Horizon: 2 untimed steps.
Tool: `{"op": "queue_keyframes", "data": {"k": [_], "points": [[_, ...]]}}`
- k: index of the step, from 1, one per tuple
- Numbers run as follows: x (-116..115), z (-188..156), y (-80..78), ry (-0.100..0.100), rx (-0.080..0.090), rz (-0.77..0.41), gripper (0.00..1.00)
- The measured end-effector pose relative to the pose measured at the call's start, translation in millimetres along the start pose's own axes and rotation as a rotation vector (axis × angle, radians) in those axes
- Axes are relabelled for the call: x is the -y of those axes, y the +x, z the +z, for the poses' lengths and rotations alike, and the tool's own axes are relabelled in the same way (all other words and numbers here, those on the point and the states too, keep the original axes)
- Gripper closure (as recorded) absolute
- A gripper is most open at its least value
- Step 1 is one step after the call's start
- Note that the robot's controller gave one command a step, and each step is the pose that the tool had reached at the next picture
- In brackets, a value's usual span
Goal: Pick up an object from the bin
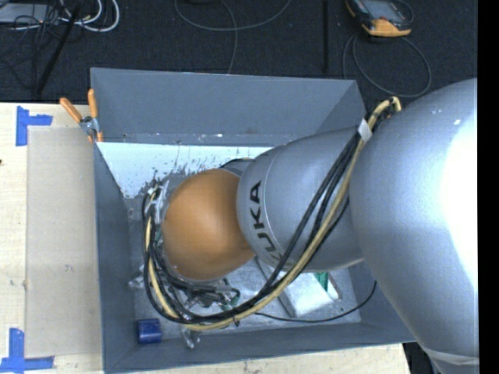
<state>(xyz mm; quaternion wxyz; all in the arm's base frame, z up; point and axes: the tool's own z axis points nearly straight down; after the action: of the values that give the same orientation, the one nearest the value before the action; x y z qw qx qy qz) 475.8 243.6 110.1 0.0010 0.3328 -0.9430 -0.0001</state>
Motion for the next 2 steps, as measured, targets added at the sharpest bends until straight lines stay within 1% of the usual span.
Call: {"op": "queue_keyframes", "data": {"k": [1, 2], "points": [[-0.5, -66.9, -1.2, 0.002, 0.005, -0.442, 0.00], [4.8, 10.3, -12.2, -0.003, -0.004, -0.757, 0.00]]}}
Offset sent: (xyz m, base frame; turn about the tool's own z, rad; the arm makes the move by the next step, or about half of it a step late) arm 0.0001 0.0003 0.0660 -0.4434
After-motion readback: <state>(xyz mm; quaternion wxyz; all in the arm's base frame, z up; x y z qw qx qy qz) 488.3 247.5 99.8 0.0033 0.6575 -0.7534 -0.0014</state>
